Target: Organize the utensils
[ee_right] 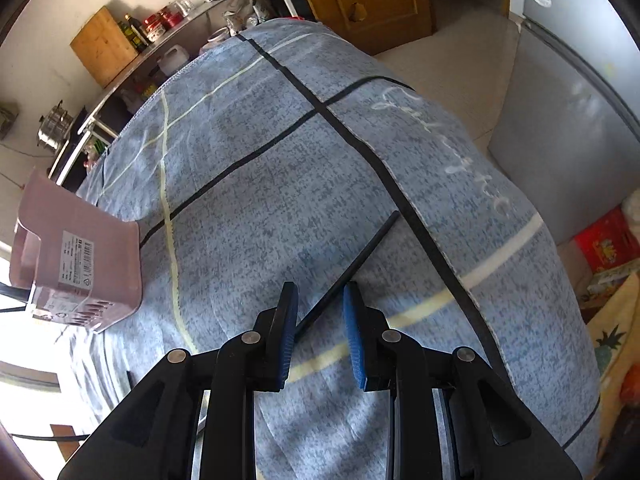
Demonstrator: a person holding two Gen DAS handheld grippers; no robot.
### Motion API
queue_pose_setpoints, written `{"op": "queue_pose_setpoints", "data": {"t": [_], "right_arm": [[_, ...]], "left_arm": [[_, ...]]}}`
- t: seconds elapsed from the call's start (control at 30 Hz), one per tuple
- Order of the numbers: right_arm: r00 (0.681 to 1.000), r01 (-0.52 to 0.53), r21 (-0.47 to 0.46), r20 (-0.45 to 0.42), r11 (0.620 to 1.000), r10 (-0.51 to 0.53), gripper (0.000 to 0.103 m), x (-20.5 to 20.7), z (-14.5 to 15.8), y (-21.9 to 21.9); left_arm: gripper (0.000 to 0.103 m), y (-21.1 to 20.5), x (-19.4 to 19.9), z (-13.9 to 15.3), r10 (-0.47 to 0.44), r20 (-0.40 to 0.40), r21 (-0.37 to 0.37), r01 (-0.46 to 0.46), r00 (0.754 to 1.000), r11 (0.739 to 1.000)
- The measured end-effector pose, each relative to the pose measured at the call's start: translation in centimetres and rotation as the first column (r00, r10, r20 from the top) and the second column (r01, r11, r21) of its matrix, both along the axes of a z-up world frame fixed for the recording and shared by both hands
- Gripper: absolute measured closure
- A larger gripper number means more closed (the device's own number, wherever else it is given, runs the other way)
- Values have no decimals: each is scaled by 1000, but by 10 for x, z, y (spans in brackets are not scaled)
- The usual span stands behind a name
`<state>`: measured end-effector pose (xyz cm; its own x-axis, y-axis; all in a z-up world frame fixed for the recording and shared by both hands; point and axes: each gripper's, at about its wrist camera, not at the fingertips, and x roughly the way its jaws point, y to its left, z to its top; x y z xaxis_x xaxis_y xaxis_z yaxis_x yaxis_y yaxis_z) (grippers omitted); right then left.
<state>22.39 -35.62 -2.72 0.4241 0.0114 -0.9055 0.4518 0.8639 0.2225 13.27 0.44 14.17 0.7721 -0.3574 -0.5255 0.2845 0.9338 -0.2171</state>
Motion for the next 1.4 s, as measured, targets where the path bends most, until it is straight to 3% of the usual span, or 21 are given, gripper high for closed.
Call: {"op": "queue_pose_setpoints", "data": {"t": [0.2, 0.33, 0.47, 0.57, 0.73, 0.93, 1.1, 1.4], "right_arm": [[997, -77, -91, -13, 993, 76, 88, 16, 0, 10], [994, -105, -19, 24, 994, 105, 93, 16, 2, 7], [984, -139, 7, 118, 990, 137, 98, 4, 19, 12], [961, -181, 8, 215, 983, 175, 98, -9, 45, 20], [895, -251, -16, 376, 968, 238, 98, -27, 91, 39], [813, -304, -73, 499, 950, 299, 98, -51, 130, 59], [779, -332, -125, 522, 935, 347, 98, -69, 137, 71], [783, -352, -156, 492, 923, 381, 98, -90, 128, 76]], "left_arm": [[98, 1, 1, 0, 1, -1, -1, -1, 1000, 1000], [98, 1, 2, 0, -2, 0, 1, 2, 1000, 1000], [98, 0, 2, 0, -5, 0, 5, 5, 1000, 1000], [98, -1, 3, -1, -3, -2, 9, 3, 1000, 1000], [98, -2, 2, -1, 3, -5, 14, -3, 1000, 1000], [98, 1, -1, -1, 14, -12, 13, -13, 1000, 1000], [98, 3, -5, -1, 12, -16, 11, -12, 1000, 1000], [98, 3, -10, -1, 3, -22, 15, -2, 1000, 1000]]}}
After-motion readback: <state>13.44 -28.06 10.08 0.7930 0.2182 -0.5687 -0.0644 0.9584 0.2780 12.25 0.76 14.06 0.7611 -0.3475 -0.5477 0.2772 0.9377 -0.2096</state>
